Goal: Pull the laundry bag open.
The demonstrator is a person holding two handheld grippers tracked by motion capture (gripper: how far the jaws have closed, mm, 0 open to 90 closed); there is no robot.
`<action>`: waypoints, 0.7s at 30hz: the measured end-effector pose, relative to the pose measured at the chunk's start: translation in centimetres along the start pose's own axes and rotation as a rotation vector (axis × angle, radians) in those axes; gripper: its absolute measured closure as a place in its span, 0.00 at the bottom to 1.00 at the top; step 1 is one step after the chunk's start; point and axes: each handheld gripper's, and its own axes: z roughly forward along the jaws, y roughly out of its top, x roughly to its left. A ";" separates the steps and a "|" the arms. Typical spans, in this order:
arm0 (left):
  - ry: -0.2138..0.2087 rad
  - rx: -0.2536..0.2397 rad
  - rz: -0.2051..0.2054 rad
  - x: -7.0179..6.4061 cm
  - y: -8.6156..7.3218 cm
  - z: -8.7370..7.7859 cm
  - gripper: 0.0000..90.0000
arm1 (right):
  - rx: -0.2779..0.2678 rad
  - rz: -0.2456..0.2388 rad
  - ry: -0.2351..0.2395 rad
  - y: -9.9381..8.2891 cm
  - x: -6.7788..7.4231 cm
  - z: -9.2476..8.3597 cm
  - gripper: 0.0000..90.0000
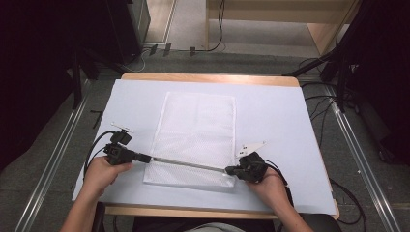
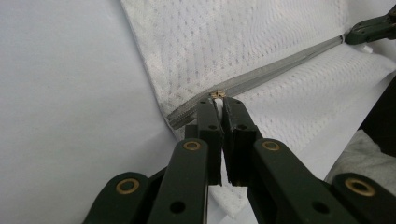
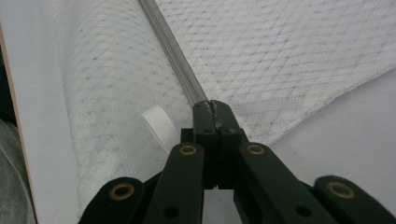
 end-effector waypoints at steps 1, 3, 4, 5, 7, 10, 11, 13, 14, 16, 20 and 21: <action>0.003 0.003 -0.003 0.1 0.0 0.0 0.98 | 0.002 -0.005 -0.005 0.0 0.0 0.0 1.00; -0.010 0.011 -0.011 0.1 0.0 0.2 0.98 | 0.007 -0.006 -0.005 0.1 0.0 0.0 1.00; -0.011 0.012 -0.012 0.0 0.0 0.3 0.98 | 0.006 -0.008 -0.003 0.2 0.0 0.0 1.00; -0.014 0.024 -0.007 0.0 0.0 0.5 0.98 | 0.009 -0.005 0.003 0.2 -0.1 0.0 1.00; -0.018 0.034 0.000 -0.1 -0.1 0.7 0.98 | 0.018 0.004 0.013 0.3 -0.2 0.0 1.00; -0.036 0.039 -0.006 0.0 -0.2 1.0 0.98 | 0.035 0.005 0.006 0.5 -0.2 -0.1 1.00; -0.039 0.039 -0.007 -0.1 -0.2 1.0 0.98 | 0.036 0.000 0.003 0.5 -0.3 -0.1 1.00; -0.041 0.044 0.005 -0.2 -0.3 1.0 0.98 | 0.044 0.001 -0.003 0.5 -0.4 -0.3 1.00; -0.042 0.044 0.006 -0.3 -0.4 1.0 0.98 | 0.045 0.008 -0.003 0.5 -0.5 -0.4 1.00; -0.056 0.041 -0.002 -0.4 -0.7 1.2 0.98 | 0.041 0.016 -0.009 0.5 -0.7 -0.5 1.00; -0.064 0.044 0.002 -0.8 -0.9 1.3 0.98 | 0.037 0.029 -0.024 0.4 -1.1 -0.7 1.00; -0.063 0.043 0.006 -1.0 -1.0 1.2 0.98 | 0.038 0.036 -0.021 0.4 -1.1 -0.7 1.00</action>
